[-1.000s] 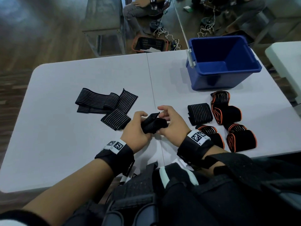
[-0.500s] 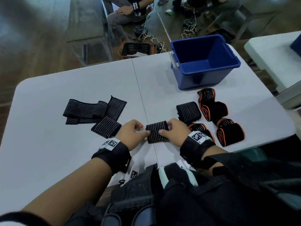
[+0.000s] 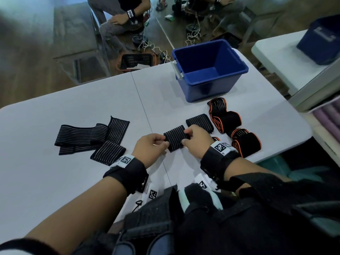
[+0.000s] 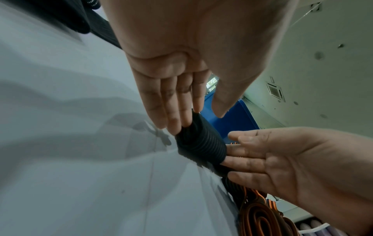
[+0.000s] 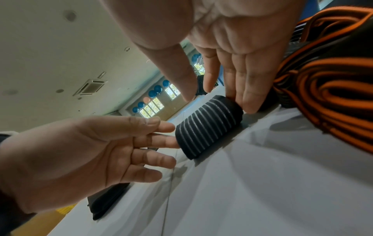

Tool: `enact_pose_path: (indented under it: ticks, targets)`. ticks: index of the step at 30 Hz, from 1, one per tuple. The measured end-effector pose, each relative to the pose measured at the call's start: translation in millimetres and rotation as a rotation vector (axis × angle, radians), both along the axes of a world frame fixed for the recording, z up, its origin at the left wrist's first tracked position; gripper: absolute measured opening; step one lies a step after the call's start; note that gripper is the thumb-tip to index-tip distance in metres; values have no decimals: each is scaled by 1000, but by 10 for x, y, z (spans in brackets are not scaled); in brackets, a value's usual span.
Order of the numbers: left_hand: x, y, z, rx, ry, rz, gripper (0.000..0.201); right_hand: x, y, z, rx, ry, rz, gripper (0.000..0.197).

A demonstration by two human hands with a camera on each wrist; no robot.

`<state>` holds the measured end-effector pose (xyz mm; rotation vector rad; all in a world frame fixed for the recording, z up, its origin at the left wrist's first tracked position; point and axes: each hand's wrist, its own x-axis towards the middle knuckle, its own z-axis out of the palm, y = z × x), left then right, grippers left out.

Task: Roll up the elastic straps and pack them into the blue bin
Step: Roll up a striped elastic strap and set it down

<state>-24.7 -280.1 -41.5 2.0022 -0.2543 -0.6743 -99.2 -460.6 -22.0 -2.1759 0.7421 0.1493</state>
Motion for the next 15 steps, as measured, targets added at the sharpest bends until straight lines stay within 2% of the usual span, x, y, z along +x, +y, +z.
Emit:
enact_pose_path:
  ticks: [4,9,13,15]
  targets:
    - [6,19,43,-14,-3,-31,16,50,-52,32,11,-45,-45,39]
    - [97,236,127,53,-99,27,15,162,-66,158,60,-192,-127,26]
    - [188,583,222,164,-303,80,10,334,116,228,76,-236,-65,21]
    - [223,823,250,330,-494,78,19,430,285,266,91,-232,11,21]
